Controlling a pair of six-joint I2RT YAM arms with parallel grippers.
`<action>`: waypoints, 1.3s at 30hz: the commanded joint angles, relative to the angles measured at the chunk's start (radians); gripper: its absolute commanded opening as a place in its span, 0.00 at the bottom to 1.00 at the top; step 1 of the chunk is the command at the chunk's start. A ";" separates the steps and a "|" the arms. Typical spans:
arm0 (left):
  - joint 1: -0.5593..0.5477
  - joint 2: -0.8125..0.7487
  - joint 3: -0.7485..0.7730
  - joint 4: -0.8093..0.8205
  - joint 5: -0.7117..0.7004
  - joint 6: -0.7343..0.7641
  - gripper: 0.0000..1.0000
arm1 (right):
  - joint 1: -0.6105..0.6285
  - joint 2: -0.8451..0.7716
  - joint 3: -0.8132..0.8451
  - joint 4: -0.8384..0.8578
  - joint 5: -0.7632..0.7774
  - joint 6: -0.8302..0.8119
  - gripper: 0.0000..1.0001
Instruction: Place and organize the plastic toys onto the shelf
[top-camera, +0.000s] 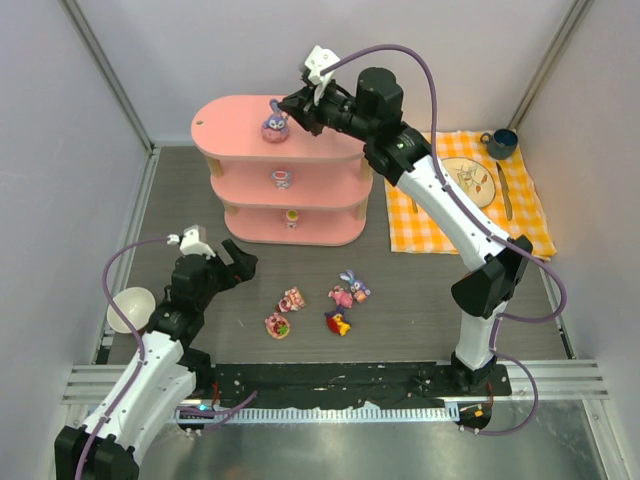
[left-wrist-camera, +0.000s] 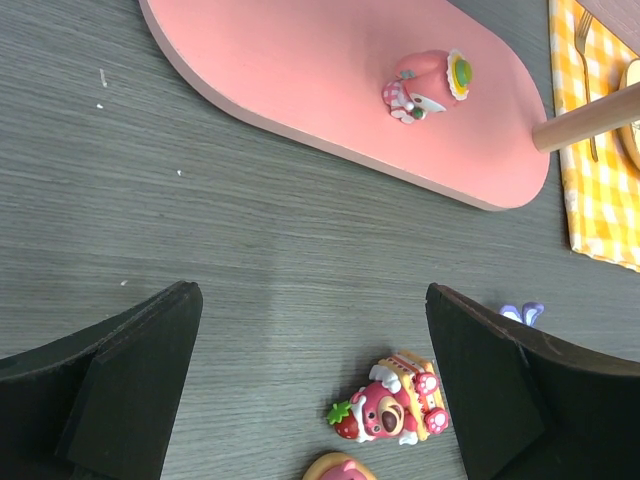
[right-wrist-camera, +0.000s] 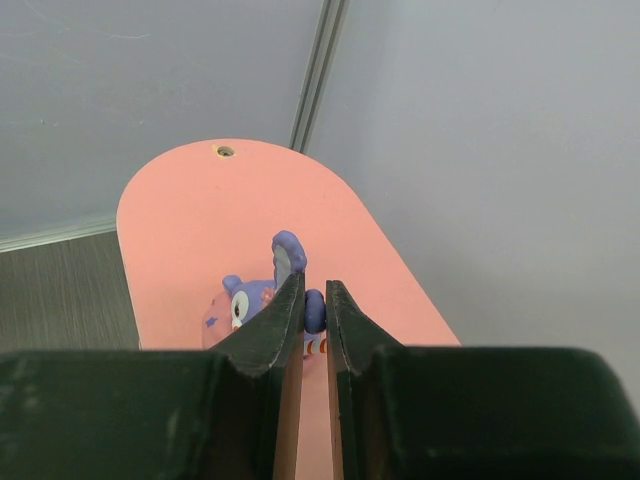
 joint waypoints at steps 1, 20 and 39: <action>-0.003 -0.002 0.000 0.055 0.010 -0.009 1.00 | -0.008 -0.029 -0.005 0.055 0.000 0.018 0.04; -0.003 -0.022 -0.006 0.043 0.005 -0.012 1.00 | -0.008 -0.062 -0.048 0.104 0.018 0.021 0.16; -0.003 -0.010 0.000 0.049 0.008 -0.014 1.00 | -0.008 -0.105 -0.108 0.139 0.055 -0.008 0.02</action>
